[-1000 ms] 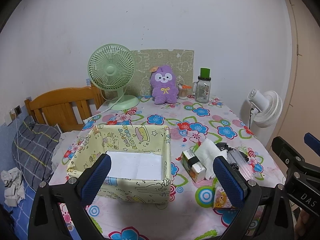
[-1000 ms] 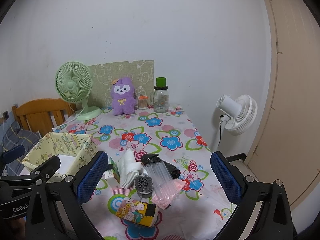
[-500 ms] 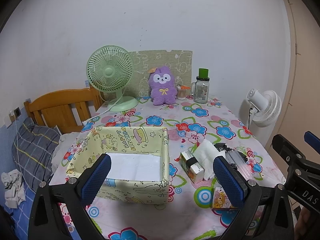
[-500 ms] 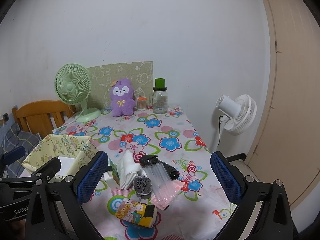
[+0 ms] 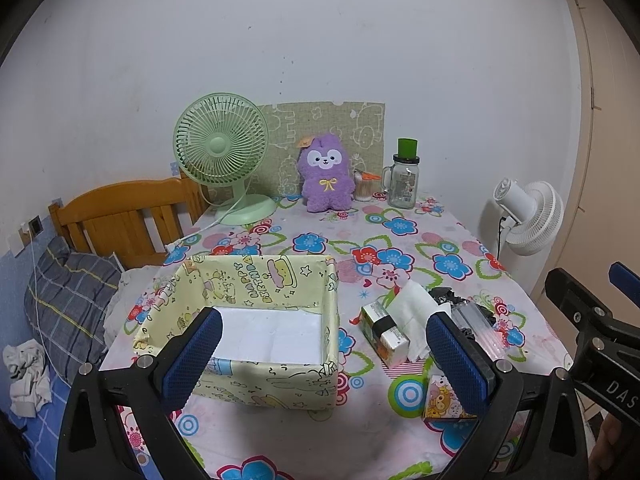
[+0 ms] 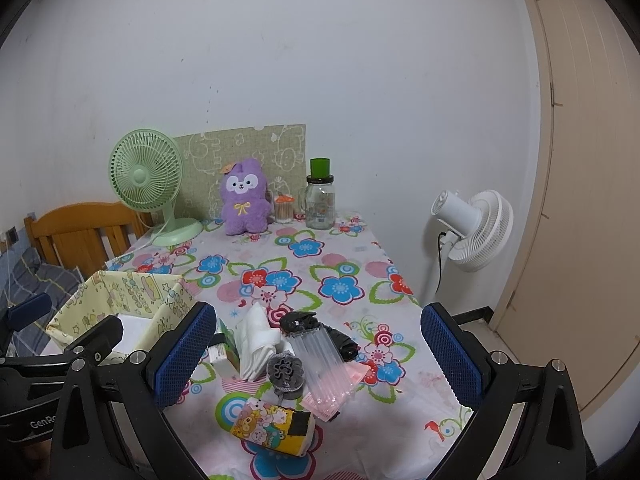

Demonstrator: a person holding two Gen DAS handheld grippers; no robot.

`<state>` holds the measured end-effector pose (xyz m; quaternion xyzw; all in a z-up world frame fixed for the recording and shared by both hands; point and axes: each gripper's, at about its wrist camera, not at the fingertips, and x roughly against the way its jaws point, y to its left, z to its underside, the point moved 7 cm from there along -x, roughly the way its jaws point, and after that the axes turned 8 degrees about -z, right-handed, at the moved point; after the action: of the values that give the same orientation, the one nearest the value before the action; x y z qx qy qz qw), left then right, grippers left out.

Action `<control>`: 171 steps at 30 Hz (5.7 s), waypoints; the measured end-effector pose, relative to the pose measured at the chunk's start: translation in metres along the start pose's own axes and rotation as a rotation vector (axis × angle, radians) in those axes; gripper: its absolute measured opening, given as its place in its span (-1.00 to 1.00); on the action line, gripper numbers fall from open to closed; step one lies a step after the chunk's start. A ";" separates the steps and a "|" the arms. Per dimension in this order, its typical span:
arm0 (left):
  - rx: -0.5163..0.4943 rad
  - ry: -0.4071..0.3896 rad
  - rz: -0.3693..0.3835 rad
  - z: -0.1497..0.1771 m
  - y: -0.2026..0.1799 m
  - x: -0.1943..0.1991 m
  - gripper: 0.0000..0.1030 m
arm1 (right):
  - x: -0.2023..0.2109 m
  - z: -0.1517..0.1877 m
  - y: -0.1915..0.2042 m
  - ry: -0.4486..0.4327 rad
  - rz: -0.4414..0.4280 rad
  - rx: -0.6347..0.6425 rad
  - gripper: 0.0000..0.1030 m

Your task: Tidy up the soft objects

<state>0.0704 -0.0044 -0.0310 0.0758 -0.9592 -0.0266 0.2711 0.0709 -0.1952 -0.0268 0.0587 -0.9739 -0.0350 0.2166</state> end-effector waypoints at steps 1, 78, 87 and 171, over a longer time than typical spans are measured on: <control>0.000 0.000 0.000 0.000 0.000 0.000 0.99 | 0.000 0.000 0.000 0.000 -0.001 0.000 1.00; -0.162 0.218 0.130 0.034 -0.131 -0.114 0.65 | -0.149 0.059 -0.065 0.338 -0.167 -0.106 0.72; -0.165 0.228 0.166 0.039 -0.131 -0.113 0.78 | -0.167 0.073 -0.061 0.416 -0.254 -0.187 0.47; -0.261 0.137 0.269 0.023 -0.166 -0.044 -0.38 | -0.078 0.039 -0.063 0.304 -0.167 -0.108 -0.82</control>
<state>0.1170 -0.1609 -0.0889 -0.0872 -0.9285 -0.1088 0.3442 0.1308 -0.2454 -0.1005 0.1321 -0.9183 -0.0956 0.3607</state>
